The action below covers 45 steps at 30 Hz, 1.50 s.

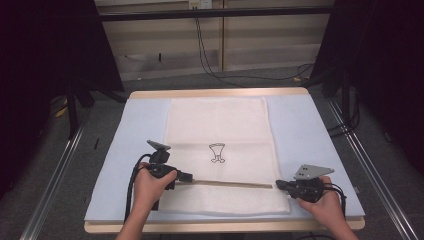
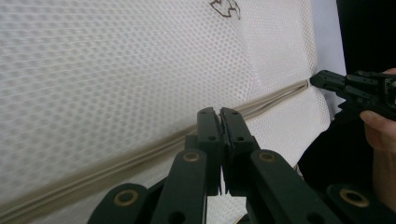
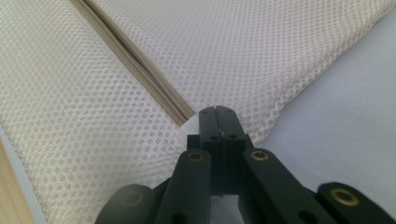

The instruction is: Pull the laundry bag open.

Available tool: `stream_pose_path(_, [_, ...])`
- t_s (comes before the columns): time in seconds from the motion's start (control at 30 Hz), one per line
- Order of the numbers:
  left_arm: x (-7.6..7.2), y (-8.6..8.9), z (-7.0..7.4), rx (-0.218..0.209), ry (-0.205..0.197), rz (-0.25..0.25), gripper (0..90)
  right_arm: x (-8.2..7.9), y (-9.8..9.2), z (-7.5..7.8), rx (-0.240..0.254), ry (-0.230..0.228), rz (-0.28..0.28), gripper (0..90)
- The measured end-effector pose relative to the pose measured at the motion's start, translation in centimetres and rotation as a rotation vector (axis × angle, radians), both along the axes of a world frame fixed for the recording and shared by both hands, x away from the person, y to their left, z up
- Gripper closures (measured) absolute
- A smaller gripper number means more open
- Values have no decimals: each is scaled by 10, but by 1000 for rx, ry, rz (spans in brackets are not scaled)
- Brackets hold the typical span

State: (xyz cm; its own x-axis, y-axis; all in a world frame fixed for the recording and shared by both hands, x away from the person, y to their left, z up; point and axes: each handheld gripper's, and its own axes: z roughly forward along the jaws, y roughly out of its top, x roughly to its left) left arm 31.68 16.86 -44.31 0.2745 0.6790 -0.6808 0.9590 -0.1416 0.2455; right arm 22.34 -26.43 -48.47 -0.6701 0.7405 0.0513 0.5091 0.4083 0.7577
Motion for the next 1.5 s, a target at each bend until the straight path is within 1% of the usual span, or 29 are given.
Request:
stream_pose_path(0.03, [0,4,1,2,-2,13,878,0,0,0,4,0,0,900])
stream_pose_path(0.13, [0,15,2,-7,1,16,878,0,0,0,2,-2,-1,900])
stream_pose_path(0.17, [0,22,1,-6,6,17,878,0,0,0,3,-1,-2,900])
stream_pose_path(0.23, [0,25,1,-5,9,31,877,0,0,0,3,-2,1,900])
stream_pose_path(0.27, [0,30,1,0,-1,35,877,0,0,0,3,-2,1,900])
stream_pose_path(0.33, [-1,39,1,0,6,46,878,0,0,0,1,-2,-1,900])
stream_pose_path(0.37, [-3,48,1,2,-2,54,877,0,0,0,1,-2,-2,900])
stream_pose_path(0.4, [-3,48,1,2,-2,54,877,0,0,0,1,-2,-2,900])
stream_pose_path(0.43, [-4,58,0,15,-11,74,878,0,0,0,1,-2,-2,900])
stream_pose_path(0.47, [-4,58,0,15,-11,74,878,0,0,0,1,-2,-2,900])
stream_pose_path(0.53, [-5,67,0,1,-4,81,877,0,0,0,2,-3,-2,900])
stream_pose_path(0.57, [-6,75,-2,8,-11,95,877,0,0,0,1,-3,-2,900])
stream_pose_path(0.6, [-7,78,-3,3,-3,111,877,0,0,0,0,-3,-1,900])
stream_pose_path(0.7, [-8,84,-5,2,-2,114,877,0,0,0,1,-2,-3,900])
stream_pose_path(0.73, [-8,86,-6,-1,-5,126,877,0,0,0,3,-3,-2,900])
stream_pose_path(0.77, [-8,88,-7,-7,5,123,877,-1,0,0,2,-2,-4,900])
stream_pose_path(0.93, [-9,97,-8,28,-4,138,874,-1,0,0,4,3,-7,900])
stream_pose_path(0.97, [-10,99,-9,23,-1,141,874,-1,0,0,4,3,-7,900])
stream_pose_path(1.0, [-11,105,-10,48,-11,158,872,-1,0,0,3,4,-7,900])
stream_pose_path(1.03, [-11,105,-10,48,-11,158,869,-1,0,0,5,5,-8,900])
stream_pose_path(1.07, [-12,107,-12,30,-2,158,870,-1,0,0,7,6,-8,900])
stream_pose_path(1.1, [-13,109,-12,42,-9,168,869,-1,0,0,7,5,-8,900])
stream_pose_path(1.17, [-13,109,-12,39,-7,161,868,-1,-1,0,11,4,-5,900])
stream_pose_path(1.27, [-14,115,-15,37,-8,189,868,-1,0,0,11,6,-8,900])
stream_pose_path(1.33, [-14,116,-16,41,-5,190,865,-1,-1,0,11,4,-6,900])
stream_pose_path(1.37, [-14,117,-17,34,-5,190,865,-1,-1,0,10,5,-8,900])
stream_pose_path(1.4, [-15,120,-18,27,-1,172,865,-1,-1,0,10,5,-8,900])
stream_pose_path(1.47, [-15,120,-18,17,-1,181,866,-1,-1,0,14,7,-8,900])
stream_pose_path(1.5, [-16,119,-19,10,2,201,866,-1,-1,-1,15,4,-8,900])
